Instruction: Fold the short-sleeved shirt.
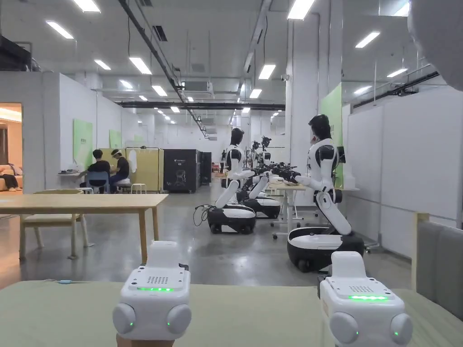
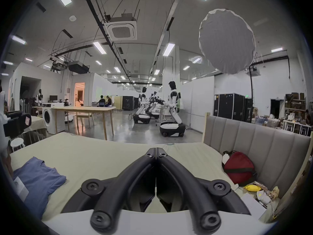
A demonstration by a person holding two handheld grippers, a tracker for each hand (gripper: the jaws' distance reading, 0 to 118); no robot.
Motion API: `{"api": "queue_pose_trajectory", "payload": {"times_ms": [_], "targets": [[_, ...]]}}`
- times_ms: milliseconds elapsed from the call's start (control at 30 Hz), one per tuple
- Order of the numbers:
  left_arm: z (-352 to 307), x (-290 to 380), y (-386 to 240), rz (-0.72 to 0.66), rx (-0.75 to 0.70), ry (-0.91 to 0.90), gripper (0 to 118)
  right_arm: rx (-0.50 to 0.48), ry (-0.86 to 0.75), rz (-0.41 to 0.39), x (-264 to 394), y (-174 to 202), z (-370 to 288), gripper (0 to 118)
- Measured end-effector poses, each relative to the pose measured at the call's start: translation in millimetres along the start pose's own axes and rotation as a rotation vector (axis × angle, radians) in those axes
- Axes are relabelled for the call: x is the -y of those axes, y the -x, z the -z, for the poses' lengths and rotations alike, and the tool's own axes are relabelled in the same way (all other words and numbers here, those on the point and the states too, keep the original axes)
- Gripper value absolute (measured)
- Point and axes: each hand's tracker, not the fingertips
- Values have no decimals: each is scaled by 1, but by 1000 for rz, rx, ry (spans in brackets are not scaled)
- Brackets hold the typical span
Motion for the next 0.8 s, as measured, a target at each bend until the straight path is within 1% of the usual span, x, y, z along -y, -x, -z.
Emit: {"api": "queue_pose_trajectory", "payload": {"times_ms": [167,233,333,400,467,500,567,600,667,733,767,800], "targets": [[-1,2,-4,32,-3,-10,0,5,0,-36,5,4,-1,1],[0,5,3,-5,-10,3,0,-14,-2,-43,4,8,0,1],[-7,11,26,-31,-32,15,0,-67,-3,-32,4,30,0,1],[-15,18,52,-41,-55,19,0,-135,-6,-28,3,56,-3,1],[-26,25,89,-34,-115,32,0,-196,-31,-71,4,94,-8,1],[-31,27,105,-35,-144,35,0,-227,-36,-81,5,110,-10,1],[-43,33,143,-27,-220,62,0,-317,-27,-74,5,151,-15,1],[-45,36,161,-25,-241,76,0,-357,-23,-64,6,167,-19,1],[-56,37,198,-44,-273,118,0,-442,-25,-68,5,205,-29,1],[-69,38,224,-42,-310,104,0,-508,-38,-79,6,234,-40,1],[-74,39,235,-20,-336,100,0,-527,-38,-90,5,246,-44,1],[-78,39,241,-4,-349,100,0,-523,-44,-84,6,254,-47,1]]}}
